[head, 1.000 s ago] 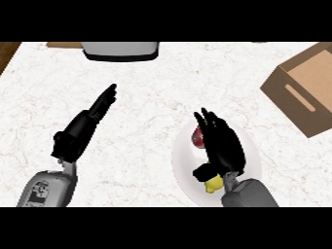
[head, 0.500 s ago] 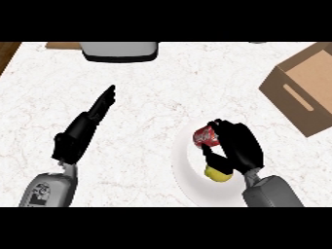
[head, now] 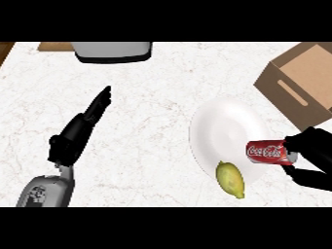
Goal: Pick the can from the plate and place it in the cardboard box
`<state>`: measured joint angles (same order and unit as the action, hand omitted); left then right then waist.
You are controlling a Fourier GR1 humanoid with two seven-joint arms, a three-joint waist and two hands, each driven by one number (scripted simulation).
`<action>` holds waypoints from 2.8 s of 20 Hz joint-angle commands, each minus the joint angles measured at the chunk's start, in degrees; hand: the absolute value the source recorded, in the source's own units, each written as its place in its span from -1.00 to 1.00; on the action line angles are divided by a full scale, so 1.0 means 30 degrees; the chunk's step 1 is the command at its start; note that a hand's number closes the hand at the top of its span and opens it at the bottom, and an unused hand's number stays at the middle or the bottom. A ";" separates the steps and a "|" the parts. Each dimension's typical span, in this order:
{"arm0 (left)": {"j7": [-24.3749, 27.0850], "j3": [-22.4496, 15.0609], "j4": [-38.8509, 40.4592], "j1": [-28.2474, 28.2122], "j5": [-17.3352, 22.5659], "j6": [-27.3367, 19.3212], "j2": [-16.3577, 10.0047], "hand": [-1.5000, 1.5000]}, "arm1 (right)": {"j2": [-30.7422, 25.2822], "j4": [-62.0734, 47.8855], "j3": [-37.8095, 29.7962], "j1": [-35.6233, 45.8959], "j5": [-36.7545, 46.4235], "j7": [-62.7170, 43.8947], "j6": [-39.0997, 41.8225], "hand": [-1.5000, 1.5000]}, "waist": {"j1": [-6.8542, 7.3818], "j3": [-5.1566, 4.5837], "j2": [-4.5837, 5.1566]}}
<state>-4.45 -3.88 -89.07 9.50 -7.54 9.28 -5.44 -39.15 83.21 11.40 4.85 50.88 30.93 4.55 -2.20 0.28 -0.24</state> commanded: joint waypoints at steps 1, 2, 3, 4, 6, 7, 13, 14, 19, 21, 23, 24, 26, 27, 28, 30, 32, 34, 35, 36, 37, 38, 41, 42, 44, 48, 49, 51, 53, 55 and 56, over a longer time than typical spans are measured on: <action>0.0368 0.0098 -0.0106 -0.0294 0.0070 0.0033 -0.0071 0.00 | -0.3130 -0.1769 -0.3577 -0.0296 -0.2886 0.6067 -0.2047 1.00 | 0.0090 0.0044 0.0104; -0.0020 -0.0054 0.0127 0.0036 0.0138 0.0330 -0.0095 0.00 | -0.3456 -0.2609 -0.4278 -0.0549 -0.3338 0.7469 -0.2785 1.00 | 0.0046 0.0042 0.0141; 0.0158 0.0382 -0.0172 0.0136 0.0317 0.0406 -0.0455 0.00 | -0.3772 -0.3419 -0.5144 -0.0496 -0.4278 0.8737 -0.2847 1.00 | 0.0238 0.0033 0.0125; -0.0106 -0.0166 0.0064 0.0336 -0.0214 -0.0117 0.0147 0.00 | -0.4443 -0.4169 -0.5901 -0.0814 -0.4975 1.0211 -0.2787 1.00 | 0.0090 0.0018 0.0122; 0.0193 -0.0137 -0.0026 -0.0163 0.0134 0.0338 -0.0004 0.00 | -0.5098 -0.5616 -0.7329 -0.0190 -0.6750 1.2305 -0.1823 1.00 | 0.0535 -0.0030 0.0110; -0.0336 -0.0041 -0.0565 0.0160 0.0046 0.0165 -0.0080 0.00 | -0.5309 -0.6278 -0.7877 -0.0637 -0.7427 1.3576 -0.1688 1.00 | 0.0495 -0.0024 0.0070; -0.0337 0.0247 -0.0113 0.0266 0.0242 0.0264 -0.0151 0.00 | -0.8228 -0.7103 -0.9307 -0.1240 -1.1193 1.6226 0.1952 1.00 | 0.0247 -0.0040 0.0028; -0.0135 -0.0244 -0.0278 -0.0189 -0.0033 0.0190 0.0090 0.00 | -0.8755 -0.7021 -0.9543 -0.1298 -1.1914 1.6090 0.2642 1.00 | 0.0251 -0.0050 -0.0017; -0.0296 -0.0052 0.0234 0.0337 0.0021 0.0174 0.0123 0.00 | -0.9696 -0.8206 -1.0592 -0.1621 -1.4910 1.5710 0.4251 1.00 | 0.0295 -0.0046 0.0060; 0.0038 -0.0359 0.0177 0.0262 -0.0314 0.0136 0.0138 0.00 | -1.0330 -0.8583 -1.0585 -0.1278 -1.6102 1.4631 0.5616 1.00 | 0.0586 -0.0054 0.0102; -0.0354 0.0284 0.0234 0.0933 0.0275 0.0529 -0.0235 0.00 | -1.0900 -0.9355 -1.0522 -0.1614 -1.6373 1.4708 0.5800 1.00 | 0.0603 -0.0046 0.0131; 0.0075 -0.0487 0.0538 0.0274 -0.0453 -0.0086 0.0451 0.00 | -1.1142 -0.9605 -1.0893 -0.1347 -1.6981 1.4504 0.5924 1.00 | 0.0621 -0.0055 0.0120; -0.0410 -0.0453 -0.0154 0.0500 -0.0031 0.0555 0.0118 0.00 | -1.1629 -1.0207 -1.0597 -0.0805 -1.7122 1.3725 0.6053 1.00 | 0.0948 -0.0054 0.0137; -0.0280 -0.0751 -0.0349 0.0211 -0.0222 0.0335 0.0404 0.00 | -1.2373 -1.0243 -1.0621 -0.0365 -1.7495 1.3051 0.6632 1.00 | 0.1079 -0.0061 0.0140; -0.0457 -0.0925 -0.0380 0.0347 -0.0337 0.0319 0.0501 0.00 | -1.1846 -1.0764 -1.0129 0.0487 -1.7332 1.2409 0.5843 1.00 | 0.1352 -0.0052 0.0209; 0.0462 -0.0681 0.0795 0.0809 -0.0329 0.0457 0.0404 0.00 | -1.2490 -1.0834 -0.9676 0.1392 -1.7442 1.1739 0.6220 1.00 | 0.1441 -0.0065 0.0295; 0.0001 -0.0465 0.0781 0.1421 -0.0289 0.0273 0.0499 0.00 | -1.2448 -1.1650 -0.9417 0.1597 -1.7576 1.2014 0.6481 1.00 | 0.1354 -0.0054 0.0298; -0.0674 -0.0598 0.0190 0.1736 -0.0304 0.0513 0.0326 0.00 | -1.2329 -1.1132 -0.8442 0.3000 -1.7512 1.0226 0.6405 1.00 | 0.1740 -0.0061 0.0315; -0.0112 -0.1125 0.0397 0.0998 -0.0369 0.0595 0.0678 0.00 | -1.2063 -1.1788 -0.8199 0.3312 -1.7473 1.0575 0.6354 1.00 | 0.1925 -0.0048 0.0374; -0.0032 -0.0826 0.1007 0.1369 -0.0551 0.0090 0.0864 0.00 | -1.1943 -1.1657 -0.7834 0.3810 -1.7391 1.0289 0.6390 1.00 | 0.1742 -0.0061 0.0357; 0.0121 -0.0804 0.0203 0.0565 -0.0192 0.0662 0.0432 0.00 | -1.1578 -1.1903 -0.7485 0.3960 -1.7170 1.0339 0.6178 1.00 | 0.1778 -0.0060 0.0296; 0.0420 -0.0392 0.0827 0.0982 -0.0091 0.0731 0.0225 0.00 | -1.1590 -1.1985 -0.7417 0.4415 -1.7434 1.0143 0.6626 1.00 | 0.1649 -0.0068 0.0305; -0.0130 -0.0709 0.0492 0.1283 -0.0450 0.0603 0.0342 0.00 | -1.0957 -1.1877 -0.6417 0.6077 -1.7244 0.8445 0.6547 1.00 | 0.1700 -0.0077 0.0282; -0.0393 -0.0494 0.0717 0.1689 0.0010 0.0930 0.0347 0.00 | -1.0629 -1.2984 -0.6224 0.6730 -1.6931 0.8909 0.6178 1.00 | 0.1971 -0.0055 0.0389; -0.0750 -0.1336 0.0407 0.1122 -0.0617 0.0206 0.1219 0.00 | -1.1382 -1.3476 -0.6159 0.8201 -1.7021 0.7978 0.7330 1.00 | 0.1720 -0.0072 0.0290; -0.0367 -0.0407 0.1322 0.2228 -0.0393 0.0471 0.0634 0.00 | -0.9809 -1.5513 -0.4765 1.0587 -1.4622 0.8465 0.5037 1.00 | 0.1777 -0.0058 0.0395; 0.0132 -0.0974 0.0658 0.1199 -0.0747 0.0298 0.0808 0.00 | -0.8934 -1.5346 -0.4304 1.1367 -1.4073 0.7558 0.4177 1.00 | 0.1830 -0.0068 0.0345; -0.0433 -0.0002 0.0194 0.1480 0.0400 0.1193 0.0105 0.00 | -0.8293 -1.5879 -0.3921 1.2200 -1.3388 0.7718 0.3700 1.00 | 0.1887 -0.0064 0.0334; 0.0540 -0.0476 0.0880 0.1137 -0.0014 0.1302 0.0162 0.00 | -0.7934 -1.6450 -0.3213 1.3236 -1.2162 0.7622 0.2925 1.00 | 0.2071 -0.0063 0.0433; 0.0240 -0.0159 0.1312 0.1849 -0.0001 0.1248 0.0082 0.00 | -0.7052 -1.7747 -0.2927 1.3460 -1.1367 0.8328 0.1877 1.00 | 0.2036 -0.0046 0.0495; 0.1314 -0.0695 0.1419 0.0666 -0.0760 0.0486 0.0570 0.00 | -0.6714 -1.8250 -0.3057 1.3661 -1.1208 0.8632 0.1828 1.00 | 0.1646 -0.0063 0.0351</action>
<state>-3.63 -5.40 -85.97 13.69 -8.64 11.45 -4.05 -62.96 33.46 0.59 41.97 13.22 53.30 12.07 3.20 0.09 0.90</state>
